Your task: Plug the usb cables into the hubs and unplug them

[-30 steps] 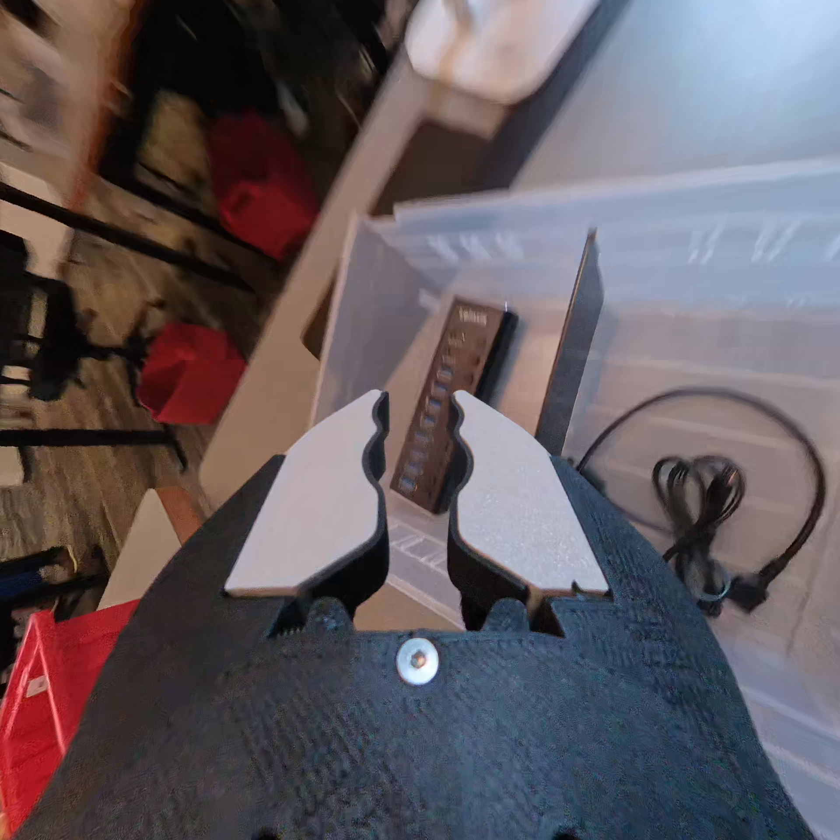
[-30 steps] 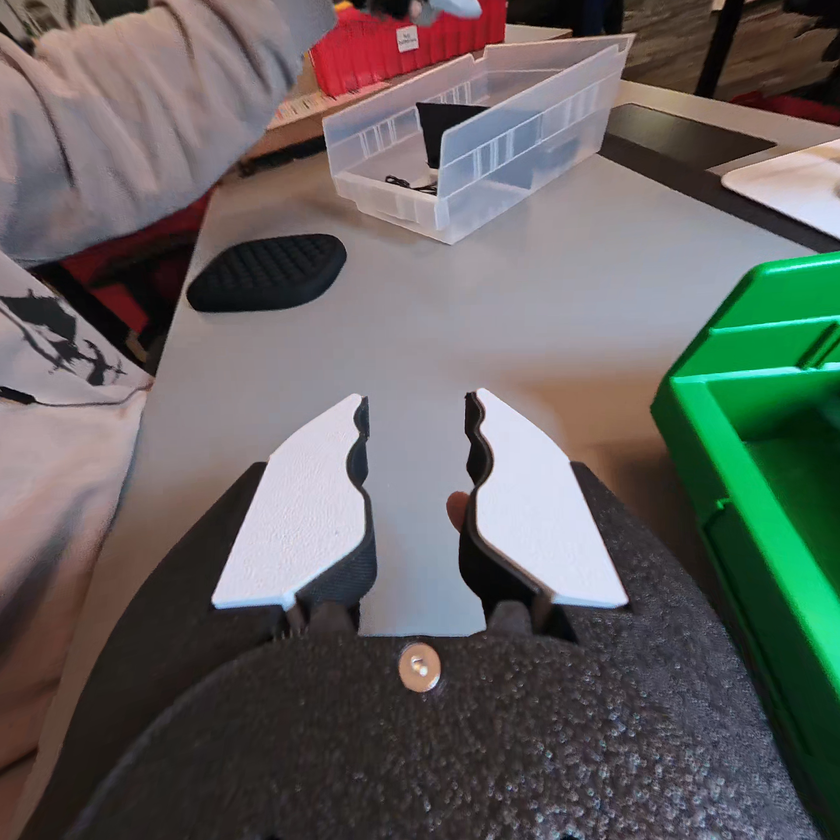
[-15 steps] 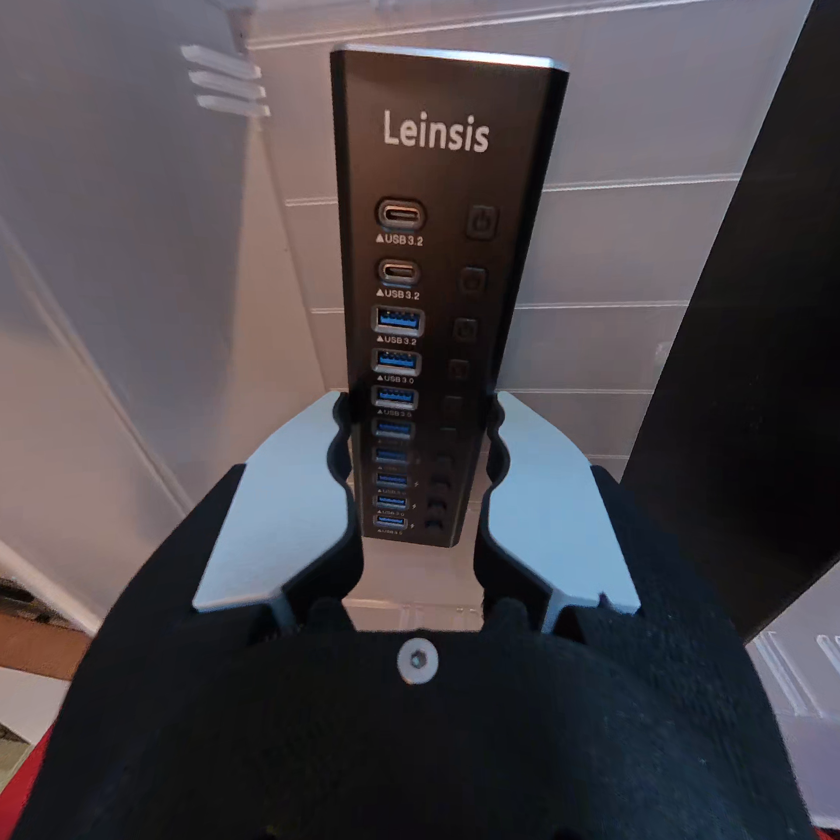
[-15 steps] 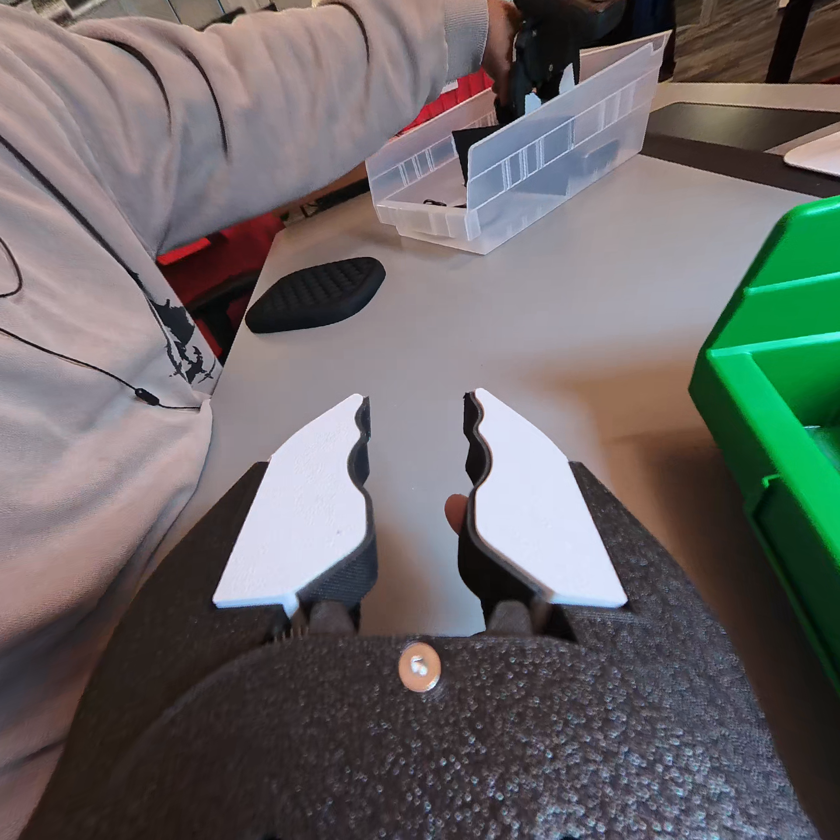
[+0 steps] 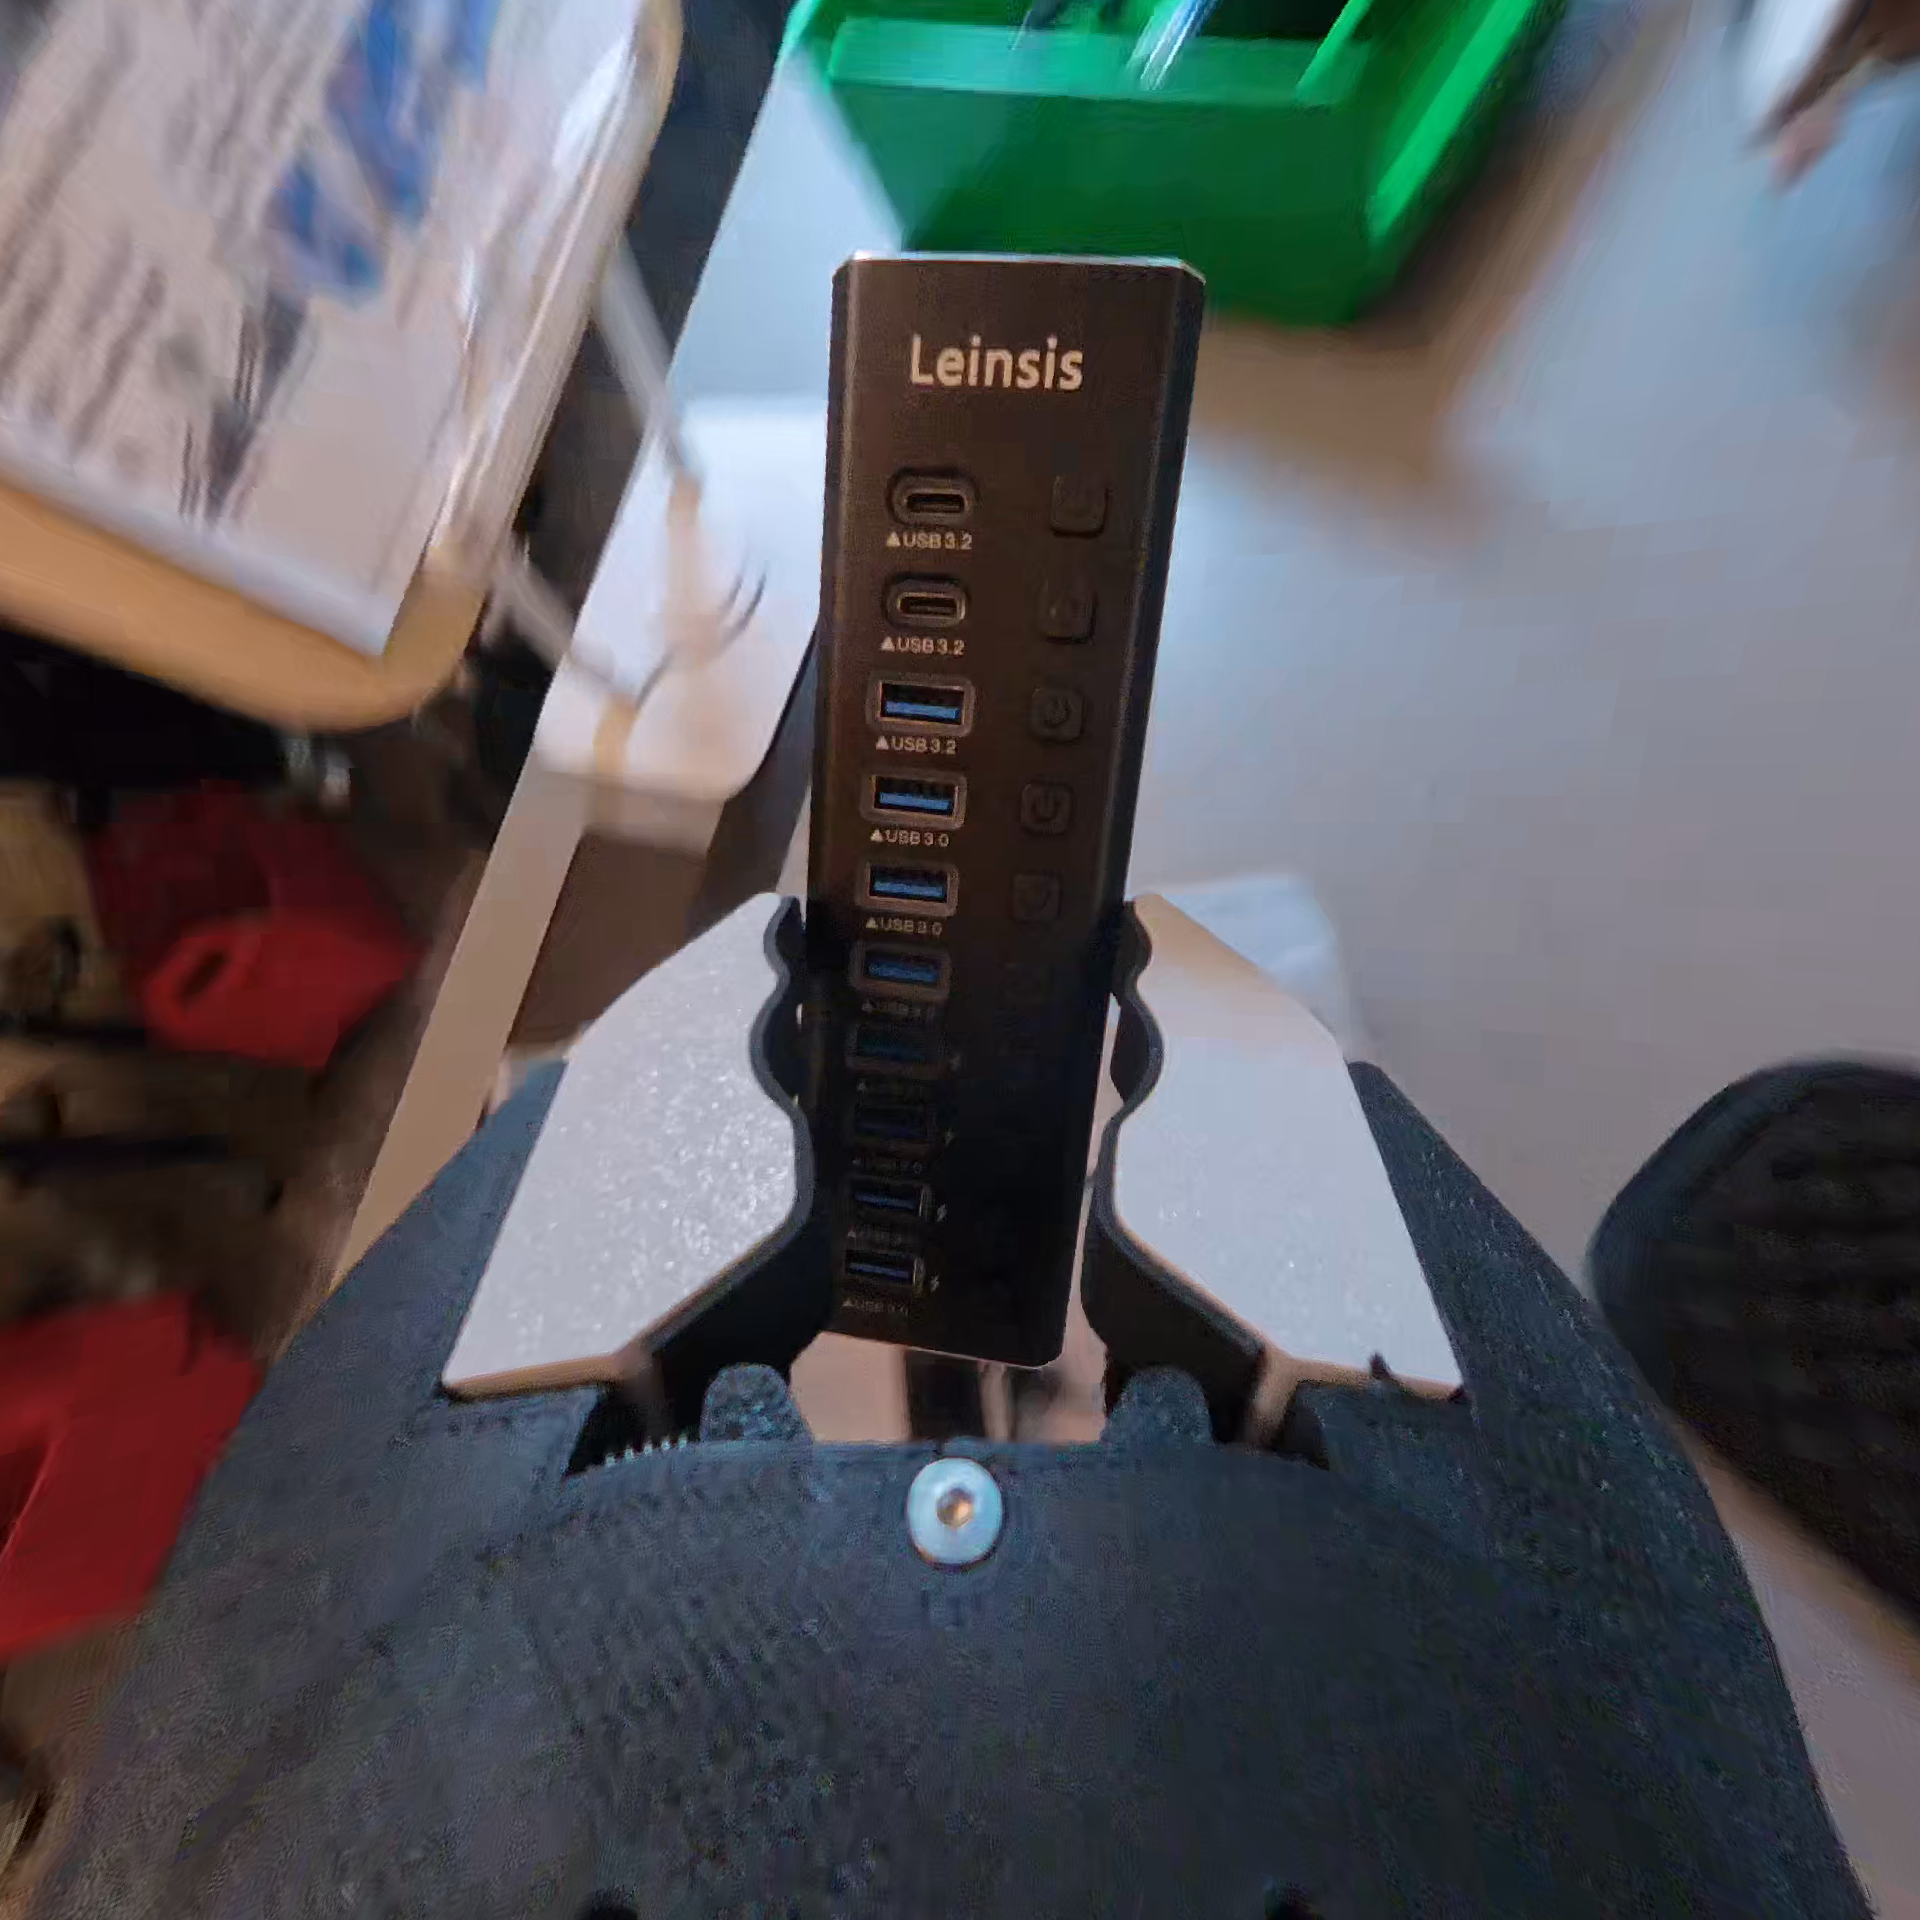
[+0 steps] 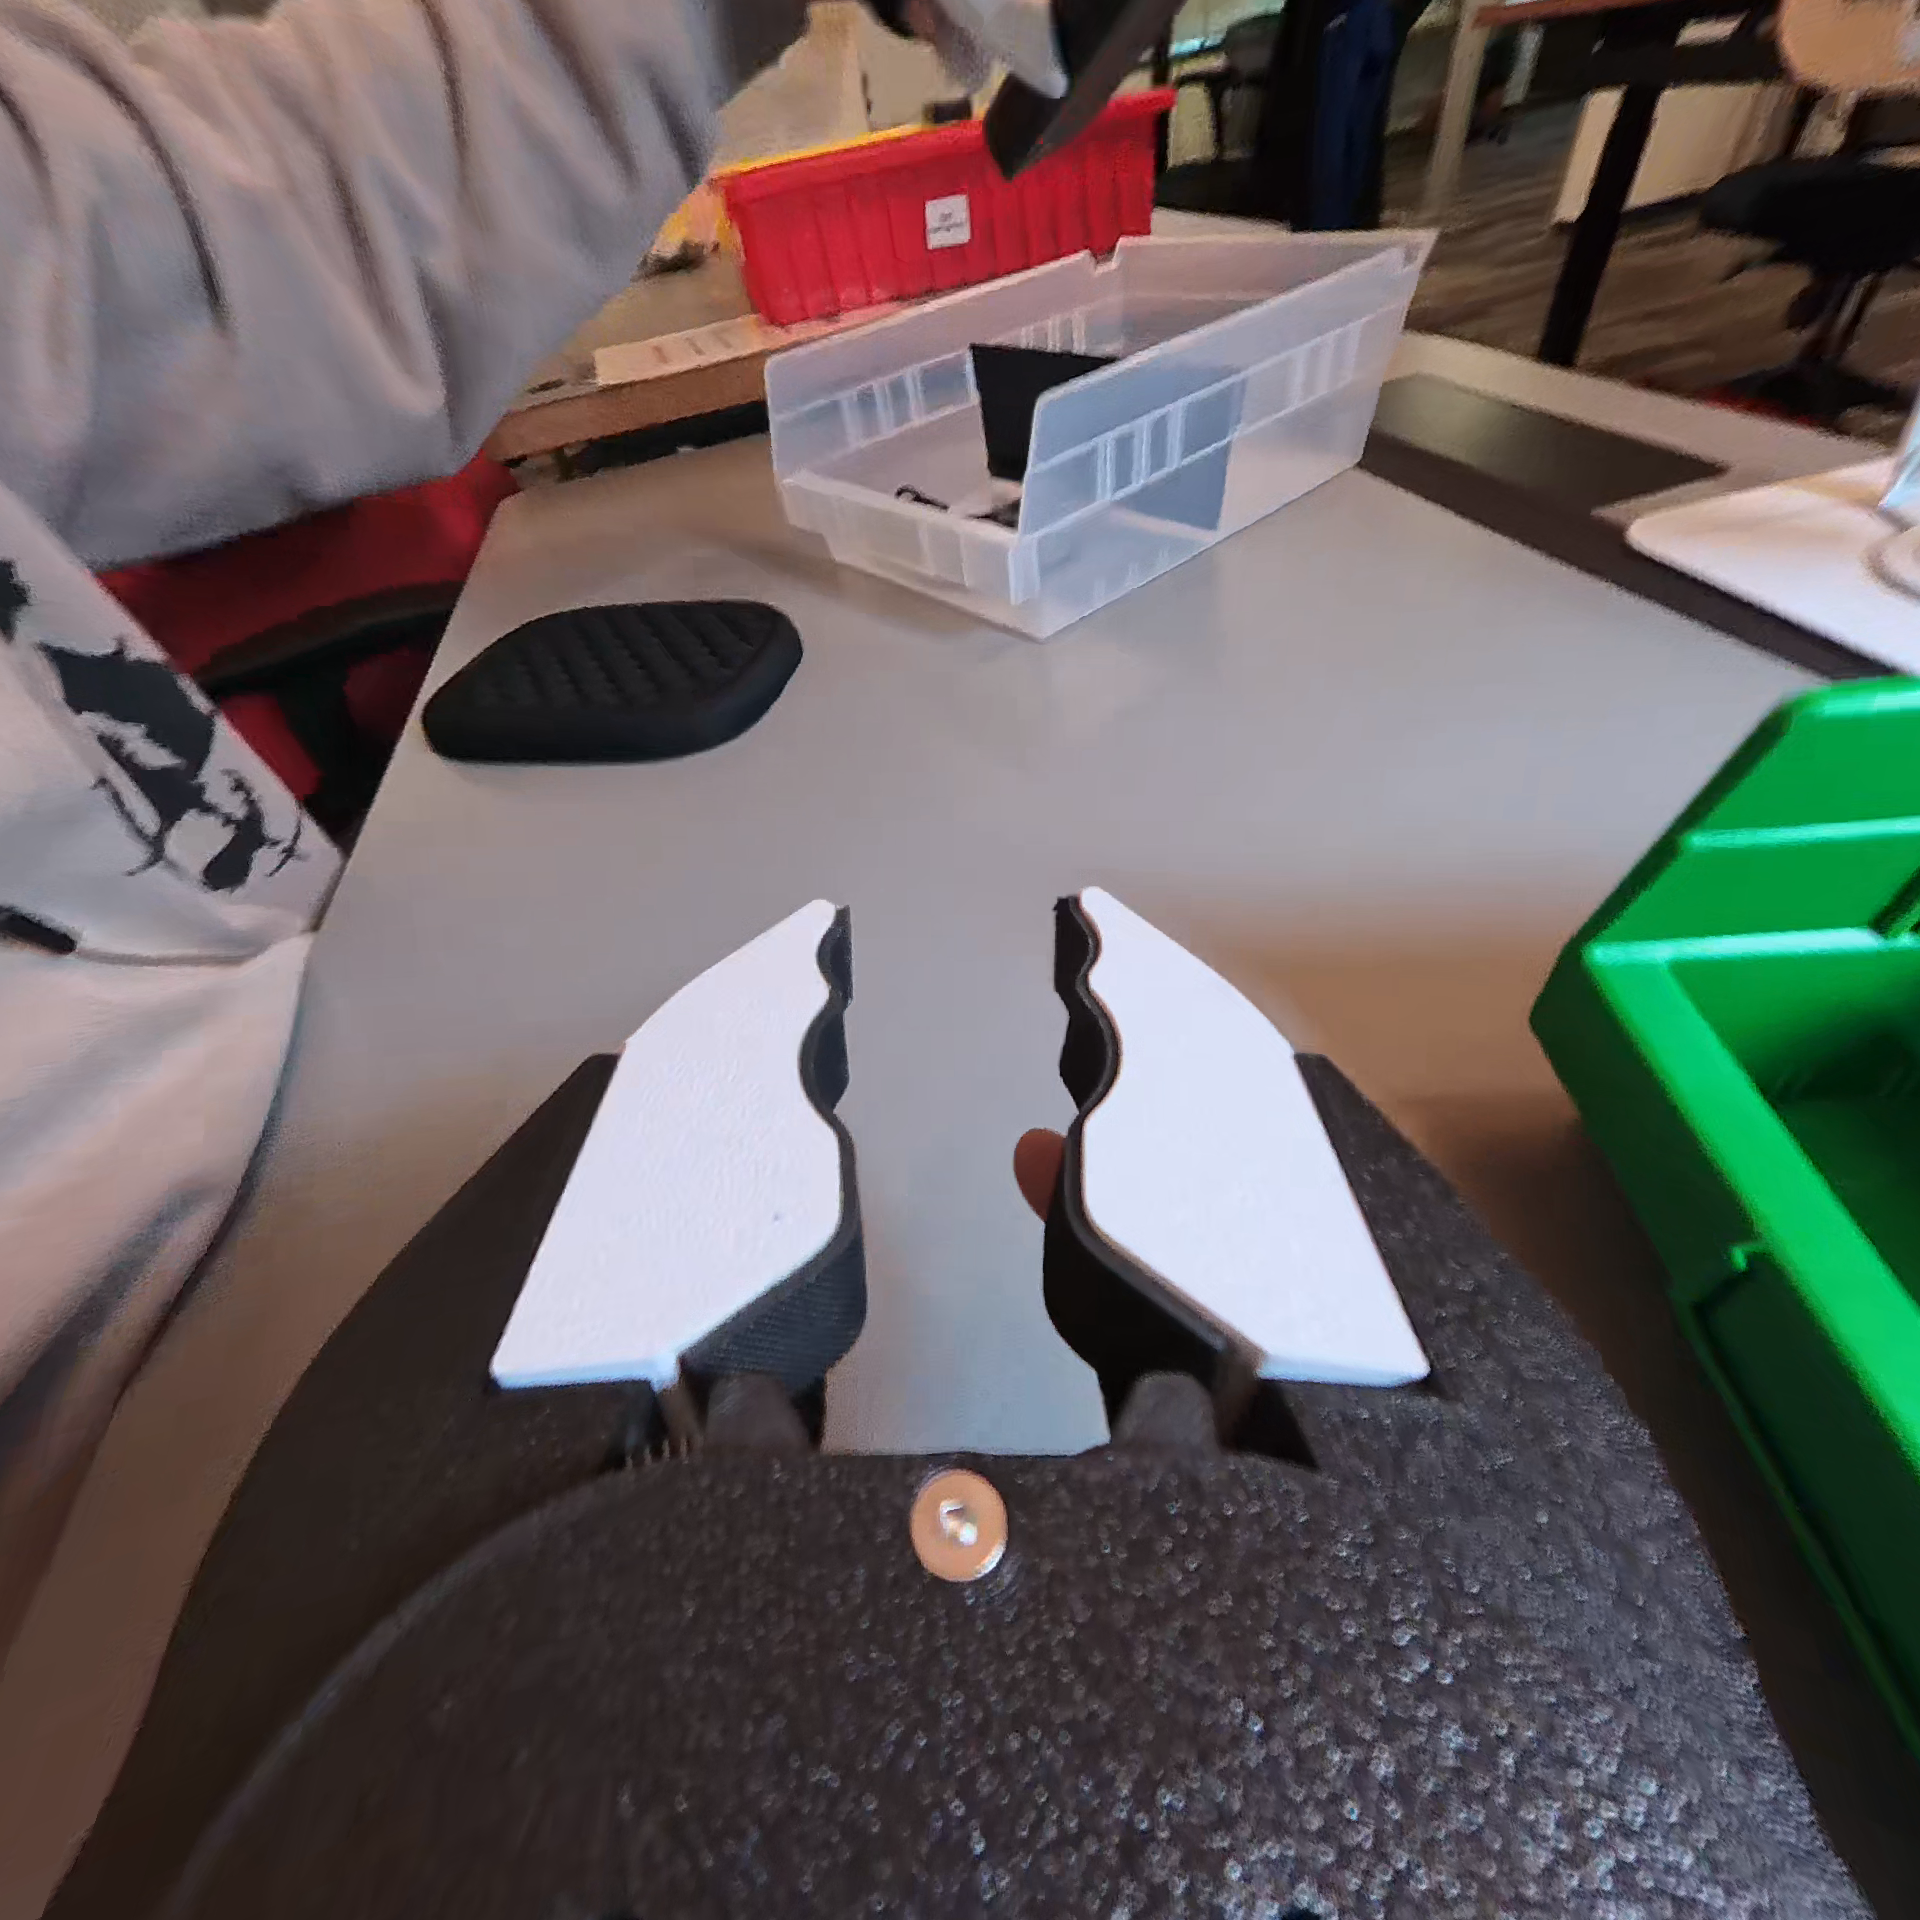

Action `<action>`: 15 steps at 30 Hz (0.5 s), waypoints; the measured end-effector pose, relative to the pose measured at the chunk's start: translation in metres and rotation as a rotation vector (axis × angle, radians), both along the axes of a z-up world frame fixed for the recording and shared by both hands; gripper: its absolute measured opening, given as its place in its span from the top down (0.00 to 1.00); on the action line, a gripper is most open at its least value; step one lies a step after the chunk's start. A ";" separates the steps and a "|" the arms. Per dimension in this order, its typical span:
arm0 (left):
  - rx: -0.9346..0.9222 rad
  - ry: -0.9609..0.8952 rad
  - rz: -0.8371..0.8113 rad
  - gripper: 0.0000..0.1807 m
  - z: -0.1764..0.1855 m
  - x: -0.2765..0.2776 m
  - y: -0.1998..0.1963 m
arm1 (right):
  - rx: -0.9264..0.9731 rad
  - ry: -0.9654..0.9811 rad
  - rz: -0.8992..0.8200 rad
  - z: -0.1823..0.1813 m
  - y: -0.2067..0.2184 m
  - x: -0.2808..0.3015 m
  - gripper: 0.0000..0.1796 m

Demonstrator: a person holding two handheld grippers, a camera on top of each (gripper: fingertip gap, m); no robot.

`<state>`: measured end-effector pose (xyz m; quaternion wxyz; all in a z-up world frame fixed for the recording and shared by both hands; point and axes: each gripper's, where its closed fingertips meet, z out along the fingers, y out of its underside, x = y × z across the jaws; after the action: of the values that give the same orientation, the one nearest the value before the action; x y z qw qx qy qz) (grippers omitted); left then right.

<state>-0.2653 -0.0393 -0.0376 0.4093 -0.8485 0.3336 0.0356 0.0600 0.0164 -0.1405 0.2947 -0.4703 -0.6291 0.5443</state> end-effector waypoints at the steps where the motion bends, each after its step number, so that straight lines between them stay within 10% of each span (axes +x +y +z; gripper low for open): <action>1: 0.056 -0.045 -0.058 0.68 0.006 0.034 0.001 | 0.006 0.020 -0.021 0.006 -0.004 -0.005 0.78; 9: 0.165 -0.278 -0.383 0.68 -0.061 0.281 0.001 | 0.080 0.180 -0.068 0.047 -0.062 -0.034 0.55; 15: 0.105 -0.349 -0.480 0.68 -0.097 0.320 -0.010 | 0.205 0.206 0.031 0.032 -0.083 -0.027 0.61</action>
<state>0.0545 -0.0492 -0.1348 0.5003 -0.7163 0.4471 -0.1914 0.0333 -0.0668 -0.1087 0.3956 -0.3698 -0.6551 0.5270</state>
